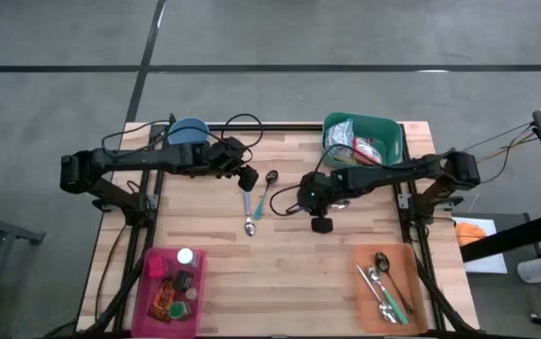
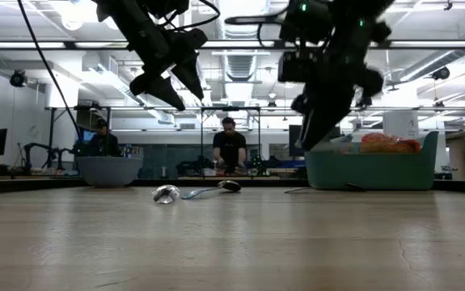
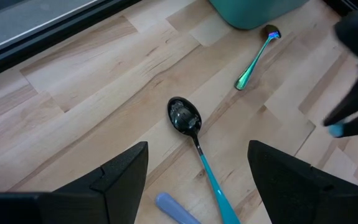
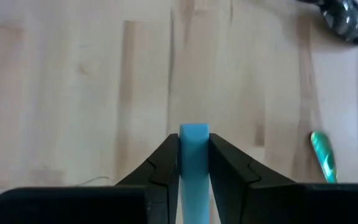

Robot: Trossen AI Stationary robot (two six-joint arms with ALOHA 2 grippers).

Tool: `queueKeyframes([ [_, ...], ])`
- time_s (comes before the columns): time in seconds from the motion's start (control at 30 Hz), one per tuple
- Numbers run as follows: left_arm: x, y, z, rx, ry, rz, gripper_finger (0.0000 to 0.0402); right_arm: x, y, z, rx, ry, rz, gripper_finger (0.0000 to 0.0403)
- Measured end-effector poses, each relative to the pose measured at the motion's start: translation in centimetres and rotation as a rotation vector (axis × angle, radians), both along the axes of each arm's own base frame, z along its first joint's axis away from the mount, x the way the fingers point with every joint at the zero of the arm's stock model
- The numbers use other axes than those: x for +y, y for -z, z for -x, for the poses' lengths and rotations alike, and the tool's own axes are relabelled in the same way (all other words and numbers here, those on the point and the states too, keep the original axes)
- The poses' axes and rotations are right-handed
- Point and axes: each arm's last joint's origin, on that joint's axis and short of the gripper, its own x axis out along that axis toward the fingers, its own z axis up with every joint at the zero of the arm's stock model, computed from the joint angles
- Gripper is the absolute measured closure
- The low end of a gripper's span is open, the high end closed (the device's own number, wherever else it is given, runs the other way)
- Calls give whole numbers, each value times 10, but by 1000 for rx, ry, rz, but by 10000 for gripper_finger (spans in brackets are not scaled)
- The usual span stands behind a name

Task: Pick & Place Food Item
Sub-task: Put the light blue spoon into the orange bin

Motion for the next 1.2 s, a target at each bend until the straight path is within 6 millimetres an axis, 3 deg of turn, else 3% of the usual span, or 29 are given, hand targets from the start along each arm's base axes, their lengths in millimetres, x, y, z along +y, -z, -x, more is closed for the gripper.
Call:
queueKeyframes([
  [0.3,0,0,0,0,0,0,122,35,-53,2,106,230,-93,339],
  [0.6,0,0,0,0,0,0,122,95,-87,21,176,417,-98,339],
  [0.83,0,0,0,0,0,0,122,143,-97,50,158,612,-131,339],
  [1.2,0,0,0,0,0,0,122,209,-89,118,18,959,-119,339],
])
